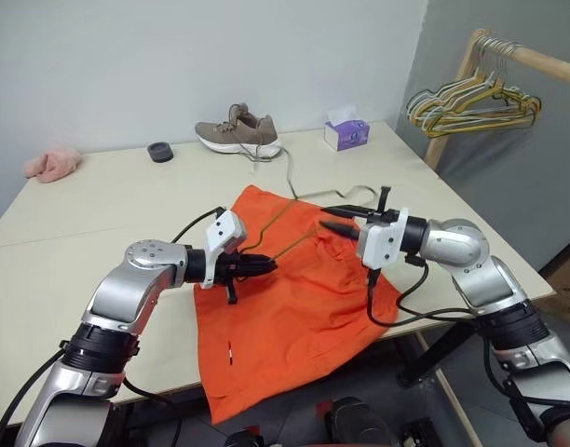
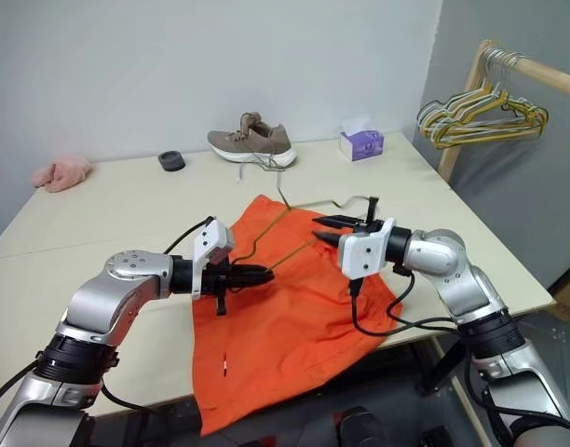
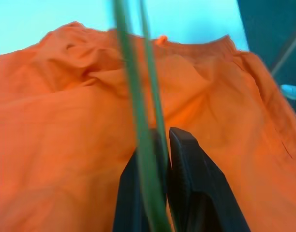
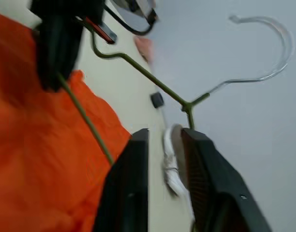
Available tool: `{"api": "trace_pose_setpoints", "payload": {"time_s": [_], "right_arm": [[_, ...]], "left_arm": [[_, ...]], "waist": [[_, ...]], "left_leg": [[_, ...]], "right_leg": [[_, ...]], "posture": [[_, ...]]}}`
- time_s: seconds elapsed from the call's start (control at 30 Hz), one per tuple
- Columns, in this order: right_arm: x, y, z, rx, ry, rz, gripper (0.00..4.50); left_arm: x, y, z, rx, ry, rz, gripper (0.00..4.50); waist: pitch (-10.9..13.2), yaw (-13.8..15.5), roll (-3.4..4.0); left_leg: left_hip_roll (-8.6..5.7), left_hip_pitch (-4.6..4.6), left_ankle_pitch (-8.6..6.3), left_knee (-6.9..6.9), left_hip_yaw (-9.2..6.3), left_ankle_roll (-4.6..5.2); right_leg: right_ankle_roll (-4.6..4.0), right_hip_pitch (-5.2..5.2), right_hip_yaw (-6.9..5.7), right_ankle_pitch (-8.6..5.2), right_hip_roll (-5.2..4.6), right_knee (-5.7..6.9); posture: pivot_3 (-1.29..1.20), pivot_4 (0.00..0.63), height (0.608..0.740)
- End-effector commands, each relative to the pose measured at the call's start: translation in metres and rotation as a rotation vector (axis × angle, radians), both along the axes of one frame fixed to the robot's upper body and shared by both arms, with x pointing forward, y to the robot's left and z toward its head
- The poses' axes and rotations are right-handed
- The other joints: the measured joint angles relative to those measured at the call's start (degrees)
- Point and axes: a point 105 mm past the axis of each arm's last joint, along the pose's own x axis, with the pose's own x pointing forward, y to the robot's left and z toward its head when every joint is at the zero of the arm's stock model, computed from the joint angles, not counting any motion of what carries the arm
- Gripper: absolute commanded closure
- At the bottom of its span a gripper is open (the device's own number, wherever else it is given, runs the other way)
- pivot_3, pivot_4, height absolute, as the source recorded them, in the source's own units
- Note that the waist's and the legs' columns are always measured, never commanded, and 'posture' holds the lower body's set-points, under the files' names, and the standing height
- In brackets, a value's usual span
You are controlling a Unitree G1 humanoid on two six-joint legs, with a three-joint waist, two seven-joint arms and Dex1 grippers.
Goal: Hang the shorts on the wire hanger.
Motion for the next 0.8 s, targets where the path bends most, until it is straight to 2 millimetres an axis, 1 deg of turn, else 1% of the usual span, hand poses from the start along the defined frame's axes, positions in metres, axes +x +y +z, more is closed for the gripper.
{"api": "trace_pose_setpoints", "payload": {"time_s": [0.03, 0.13, 0.17, 0.2, 0.23, 0.3, 0.4, 0.5, 0.63, 0.77, 0.8], "right_arm": [[0.001, -0.018, 0.015, 0.0, 0.07, -0.051, 2.06], [0.002, -0.035, 0.012, -0.038, 0.222, -0.127, 1.01], [0.001, -0.039, 0.012, -0.052, 0.259, -0.147, 0.57], [0.001, -0.044, 0.01, -0.076, 0.293, -0.171, 0.25], [0.0, -0.047, 0.008, -0.095, 0.321, -0.189, 0.02], [0.0, -0.05, 0.006, -0.103, 0.375, -0.218, 0.02], [0.001, -0.052, -0.002, -0.165, 0.415, -0.248, 0.02], [0.004, -0.05, -0.01, -0.214, 0.447, -0.254, 0.02], [0.006, -0.044, -0.022, -0.274, 0.49, -0.238, 0.02], [0.005, -0.042, -0.04, -0.366, 0.579, -0.219, 0.02], [0.004, -0.04, -0.043, -0.375, 0.615, -0.205, 0.19]], "left_arm": [[0.002, 0.006, 0.008, 0.038, -0.074, 0.01, 4.5], [0.0, 0.01, 0.004, 0.106, -0.113, -0.011, 4.5], [-0.001, 0.011, 0.003, 0.132, -0.127, -0.026, 4.5], [-0.003, 0.013, 0.002, 0.159, -0.14, -0.047, 4.5], [-0.005, 0.013, 0.001, 0.177, -0.148, -0.064, 4.5], [-0.01, 0.013, 0.002, 0.191, -0.15, -0.101, 4.5], [-0.02, 0.011, 0.003, 0.211, -0.142, -0.173, 4.5], [-0.026, 0.01, 0.003, 0.222, -0.132, -0.221, 4.5], [-0.03, 0.008, 0.005, 0.228, -0.127, -0.257, 4.5], [-0.033, 0.005, 0.006, 0.229, -0.126, -0.275, 4.5], [-0.034, 0.005, 0.006, 0.229, -0.125, -0.278, 4.5]], "waist": [[0.0, 0.0, -0.01], [0.0, 0.1, -0.01], [0.0, 0.1, -0.01], [0.0, 0.1, 0.0], [0.0, 0.1, 0.0], [0.0, -0.1, 0.0], [0.1, -0.3, 0.0], [0.1, -0.5, 0.01], [0.1, -1.1, 0.0], [0.1, -1.5, 0.0], [0.1, -1.5, 0.0]], "left_leg": [[0.0, 0.0, 0.0, 0.0, 0.0, 0.0], [0.01, 0.0, 0.0, 0.0, -0.02, 0.0], [0.02, 0.0, 0.0, 0.0, -0.04, 0.0], [0.02, 0.01, 0.0, -0.01, -0.04, 0.0], [0.02, 0.0, 0.0, -0.02, -0.03, 0.0], [0.03, 0.0, -0.01, -0.03, -0.02, 0.0], [0.05, -0.01, -0.01, -0.04, 0.02, -0.01], [0.05, -0.01, -0.01, -0.04, 0.02, -0.01], [0.05, 0.0, -0.01, -0.04, 0.02, -0.01], [0.06, -0.02, -0.01, -0.04, 0.01, -0.01], [0.06, -0.02, -0.01, -0.04, 0.02, -0.01]], "right_leg": [[0.0, 0.01, 0.0, 0.0, 0.0, -0.01], [-0.02, 0.0, -0.04, -0.01, 0.0, 0.0], [-0.04, 0.0, -0.06, -0.02, 0.0, 0.01], [-0.06, -0.01, -0.07, -0.03, 0.0, 0.01], [-0.07, -0.01, -0.06, -0.04, 0.0, 0.01], [-0.09, -0.02, -0.06, -0.05, 0.0, 0.0], [-0.11, -0.05, -0.04, -0.06, 0.0, 0.0], [-0.16, -0.06, -0.06, -0.09, 0.0, -0.01], [-0.19, -0.05, -0.06, -0.11, 0.0, 0.0], [-0.1, -0.06, -0.08, -0.06, 0.0, -0.01], [-0.1, -0.06, -0.07, -0.06, 0.0, -0.01]], "posture": [[-0.23, 0.021, 0.74], [-0.24, 0.024, 0.74], [-0.24, 0.024, 0.74], [-0.24, 0.025, 0.74], [-0.25, 0.026, 0.74], [-0.25, 0.026, 0.74], [-0.26, 0.024, 0.74], [-0.26, 0.022, 0.74], [-0.25, 0.02, 0.74], [-0.25, 0.017, 0.74], [-0.24, 0.017, 0.74]]}}
